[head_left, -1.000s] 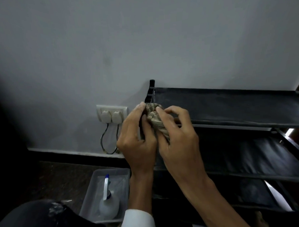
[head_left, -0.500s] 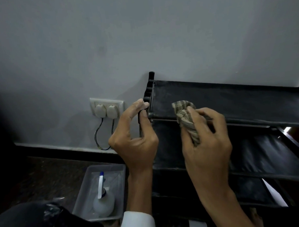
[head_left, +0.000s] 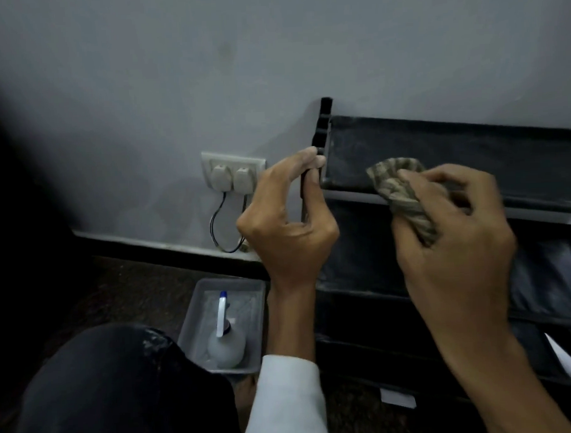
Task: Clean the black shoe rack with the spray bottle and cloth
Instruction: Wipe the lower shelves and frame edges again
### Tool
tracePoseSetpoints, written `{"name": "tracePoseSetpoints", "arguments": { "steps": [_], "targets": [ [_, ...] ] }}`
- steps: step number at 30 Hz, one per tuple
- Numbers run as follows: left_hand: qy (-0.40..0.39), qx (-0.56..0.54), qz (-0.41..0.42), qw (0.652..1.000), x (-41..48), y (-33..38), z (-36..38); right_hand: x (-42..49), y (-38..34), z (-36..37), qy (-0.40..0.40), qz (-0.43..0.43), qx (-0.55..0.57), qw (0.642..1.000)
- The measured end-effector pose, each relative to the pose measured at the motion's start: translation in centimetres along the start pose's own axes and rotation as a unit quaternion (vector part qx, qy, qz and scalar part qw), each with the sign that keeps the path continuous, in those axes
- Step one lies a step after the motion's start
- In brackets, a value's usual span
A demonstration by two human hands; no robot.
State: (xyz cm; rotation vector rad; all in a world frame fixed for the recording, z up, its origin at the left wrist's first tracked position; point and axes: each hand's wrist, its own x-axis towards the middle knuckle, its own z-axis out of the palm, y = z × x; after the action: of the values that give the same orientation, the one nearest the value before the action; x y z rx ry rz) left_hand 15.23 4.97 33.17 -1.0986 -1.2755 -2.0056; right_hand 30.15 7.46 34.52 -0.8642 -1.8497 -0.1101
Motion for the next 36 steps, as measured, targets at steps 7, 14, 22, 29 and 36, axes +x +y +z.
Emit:
{"name": "tracePoseSetpoints", "arguments": {
  "steps": [7,14,22,29,36],
  "targets": [
    [0.002,0.056,0.051,0.997,-0.1,0.1,-0.5,0.2,-3.8,2.2,-0.042,-0.017,0.045,0.998],
    [-0.002,0.039,0.035,0.999,-0.1,0.2,-0.3,0.0,-0.4,-0.2,-0.019,0.0,0.006,1.0],
    [-0.068,0.005,0.006,0.998,1.0,0.1,-1.3,0.2,-2.6,0.7,-0.032,0.027,0.012,0.999],
    [-0.043,0.057,-0.004,0.997,0.9,0.5,-1.2,0.8,-4.2,1.8,-0.076,-0.042,0.001,0.996],
    [-0.043,0.081,0.019,0.996,1.2,1.2,-0.8,-0.2,5.3,-4.2,0.018,0.027,-0.055,0.998]
  ]
}}
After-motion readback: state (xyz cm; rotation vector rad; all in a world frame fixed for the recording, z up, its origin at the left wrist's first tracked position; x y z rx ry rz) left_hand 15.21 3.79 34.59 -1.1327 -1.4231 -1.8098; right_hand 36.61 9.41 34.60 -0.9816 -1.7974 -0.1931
